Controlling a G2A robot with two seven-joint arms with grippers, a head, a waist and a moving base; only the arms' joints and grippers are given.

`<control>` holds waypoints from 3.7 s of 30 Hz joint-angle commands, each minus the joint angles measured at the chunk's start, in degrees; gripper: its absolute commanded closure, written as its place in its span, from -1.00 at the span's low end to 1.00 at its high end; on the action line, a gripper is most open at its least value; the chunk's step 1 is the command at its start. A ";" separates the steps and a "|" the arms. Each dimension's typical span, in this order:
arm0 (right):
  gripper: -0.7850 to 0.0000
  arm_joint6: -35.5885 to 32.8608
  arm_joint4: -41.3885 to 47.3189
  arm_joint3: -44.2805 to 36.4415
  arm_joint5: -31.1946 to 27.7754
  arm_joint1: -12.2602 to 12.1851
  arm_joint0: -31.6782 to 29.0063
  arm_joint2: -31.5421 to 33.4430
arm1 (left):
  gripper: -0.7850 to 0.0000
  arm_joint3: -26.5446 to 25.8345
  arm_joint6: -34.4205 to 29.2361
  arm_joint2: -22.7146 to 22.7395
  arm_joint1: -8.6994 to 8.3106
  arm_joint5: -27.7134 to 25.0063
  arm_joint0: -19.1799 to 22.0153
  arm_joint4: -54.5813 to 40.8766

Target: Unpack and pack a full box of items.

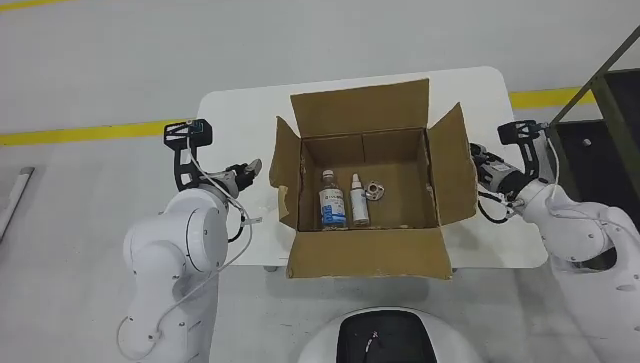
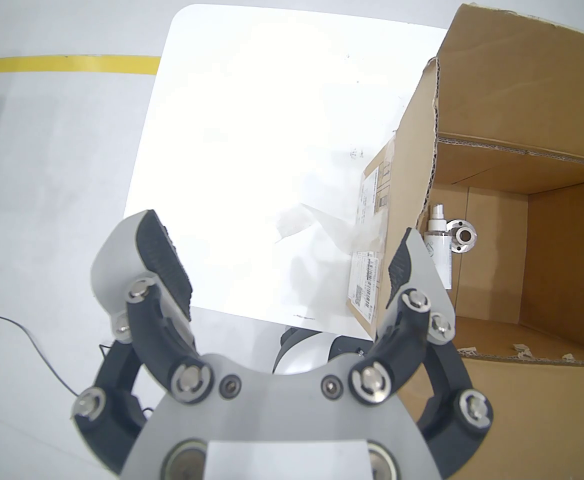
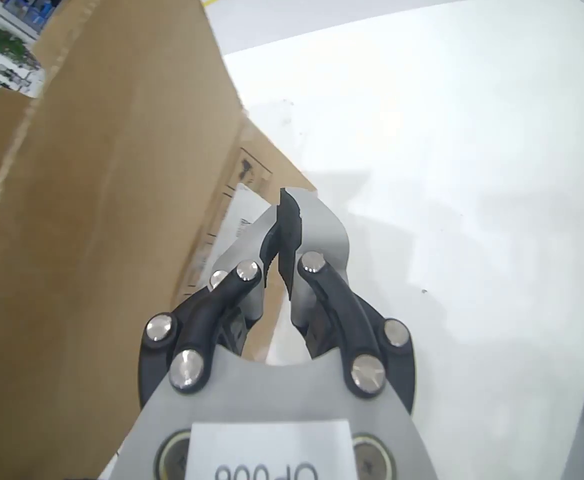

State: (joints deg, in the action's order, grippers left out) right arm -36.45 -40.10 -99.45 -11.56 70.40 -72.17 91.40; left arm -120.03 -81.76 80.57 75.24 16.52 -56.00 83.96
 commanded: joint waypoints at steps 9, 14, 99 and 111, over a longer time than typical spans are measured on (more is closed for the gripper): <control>1.00 -3.11 3.25 -5.91 -6.74 -0.57 0.88 -2.63 | -1.00 0.00 0.00 0.00 0.00 0.00 0.00 0.00; 1.00 -7.06 2.38 -4.52 -9.35 -0.73 3.22 -7.10 | -1.00 0.00 0.00 0.00 0.00 0.00 0.00 0.00; 1.00 10.54 10.36 9.65 14.76 -1.81 12.24 -5.79 | -1.00 10.44 22.81 -16.51 -0.62 -37.54 -2.77 -3.03; 1.00 10.15 17.09 29.95 7.54 -0.28 28.11 -11.91 | -1.00 10.44 22.81 -16.51 -0.62 -37.54 -2.77 -3.03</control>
State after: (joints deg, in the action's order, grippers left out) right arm -25.11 -24.14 -71.57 -2.05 69.99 -45.56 80.20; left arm -109.58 -58.95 64.06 74.61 -21.02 -58.77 80.93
